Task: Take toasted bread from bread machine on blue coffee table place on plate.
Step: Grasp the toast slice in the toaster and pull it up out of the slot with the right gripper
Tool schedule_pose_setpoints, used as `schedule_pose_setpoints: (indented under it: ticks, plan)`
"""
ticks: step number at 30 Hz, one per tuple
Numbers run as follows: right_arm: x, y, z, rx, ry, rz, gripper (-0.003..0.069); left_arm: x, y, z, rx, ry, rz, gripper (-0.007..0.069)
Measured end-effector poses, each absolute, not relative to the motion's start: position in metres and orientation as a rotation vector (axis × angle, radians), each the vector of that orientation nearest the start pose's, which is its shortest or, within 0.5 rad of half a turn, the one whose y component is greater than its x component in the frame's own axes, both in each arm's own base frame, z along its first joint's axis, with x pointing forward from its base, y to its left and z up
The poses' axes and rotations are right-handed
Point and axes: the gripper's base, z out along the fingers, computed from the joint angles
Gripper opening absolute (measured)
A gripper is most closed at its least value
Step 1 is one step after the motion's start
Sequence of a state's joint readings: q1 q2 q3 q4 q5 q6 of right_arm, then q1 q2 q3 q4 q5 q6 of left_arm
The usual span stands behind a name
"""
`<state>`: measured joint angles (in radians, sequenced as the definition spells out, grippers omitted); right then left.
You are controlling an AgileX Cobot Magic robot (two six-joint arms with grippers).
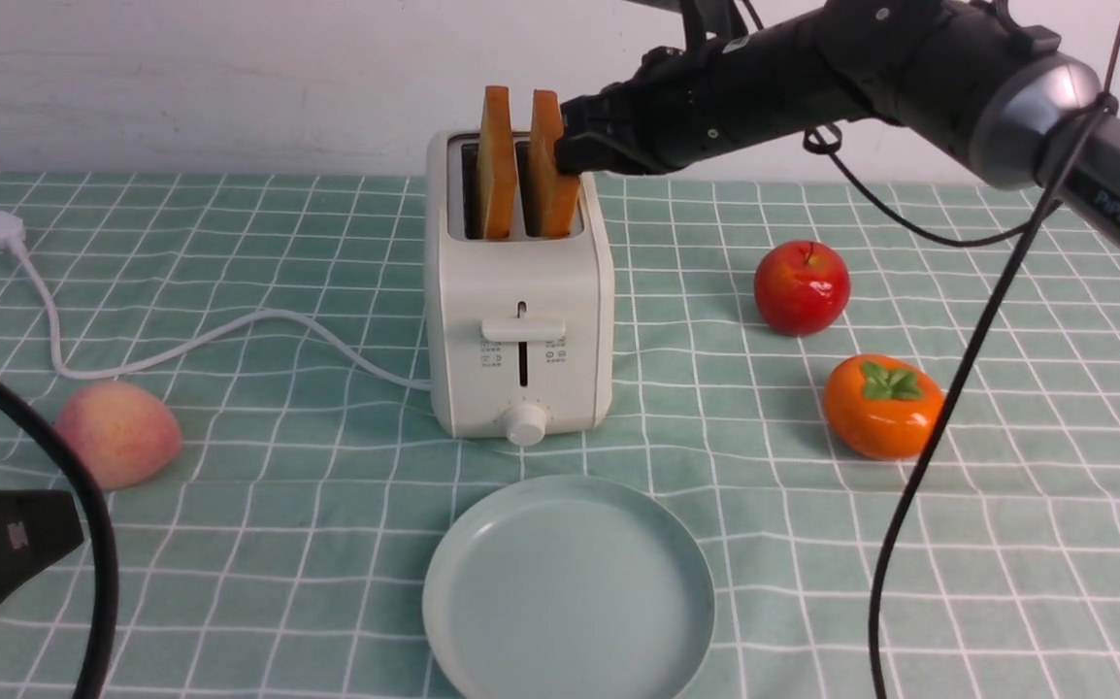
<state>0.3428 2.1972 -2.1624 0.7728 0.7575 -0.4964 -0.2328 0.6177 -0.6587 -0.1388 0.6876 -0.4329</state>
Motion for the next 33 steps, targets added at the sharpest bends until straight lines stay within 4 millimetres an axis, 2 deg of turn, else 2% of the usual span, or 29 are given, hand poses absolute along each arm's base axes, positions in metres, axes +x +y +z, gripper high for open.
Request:
schedule_pose_setpoints:
  ticks: [3,8,11,16,18,19,20,23,24,25,26,27,28,31,33]
  plan:
    - [0.467,0.209,0.332,-0.54,2.058,0.796,-0.0019,0.11,-0.034,0.324,-0.28,2.155,-0.545,0.0238]
    - [0.457,0.197,0.364,-0.529,1.996,0.796,-0.0019,0.11,-0.034,0.324,-0.28,2.155,-0.545,0.0238]
    - [0.452,0.196,0.374,-0.521,1.975,0.822,-0.0018,0.11,-0.034,0.324,-0.28,2.155,-0.545,0.0238]
    - [0.446,0.203,0.376,-0.555,1.981,0.838,0.0017,0.11,-0.034,0.324,-0.28,2.155,-0.545,0.0238]
    - [0.443,0.21,0.375,-0.585,1.984,0.823,0.0059,0.11,-0.034,0.324,-0.28,2.155,-0.545,0.0238]
    - [0.442,0.214,0.372,-0.602,1.984,0.797,0.0124,0.11,-0.034,0.324,-0.28,2.154,-0.545,0.0238]
    - [0.442,0.215,0.372,-0.604,1.984,0.794,0.0132,0.11,-0.034,0.324,-0.28,2.154,-0.545,0.0238]
    - [0.447,0.217,0.363,-0.607,1.992,0.759,0.0309,0.11,-0.034,0.324,-0.28,2.154,-0.545,0.0238]
    - [0.448,0.217,0.362,-0.608,1.995,0.757,0.032,0.11,-0.034,0.324,-0.28,2.154,-0.545,0.0238]
    - [0.451,0.217,0.357,-0.607,2.004,0.744,0.0399,0.11,-0.034,0.324,-0.28,2.155,-0.545,0.0238]
    - [0.452,0.217,0.355,-0.607,2.005,0.739,0.0418,0.11,-0.034,0.324,-0.28,2.155,-0.545,0.0238]
    - [0.456,0.218,0.348,-0.608,2.02,0.731,0.0483,0.11,-0.034,0.324,-0.28,2.156,-0.544,0.0239]
    - [0.458,0.218,0.342,-0.61,2.032,0.727,0.0517,0.11,-0.034,0.324,-0.28,2.158,-0.544,0.0239]
    - [0.463,0.22,0.328,-0.61,2.061,0.727,0.0576,0.11,-0.034,0.323,-0.281,2.165,-0.542,0.0239]
    - [0.468,0.222,0.315,-0.608,2.086,0.732,0.0588,0.11,-0.034,0.323,-0.281,2.167,-0.542,0.024]
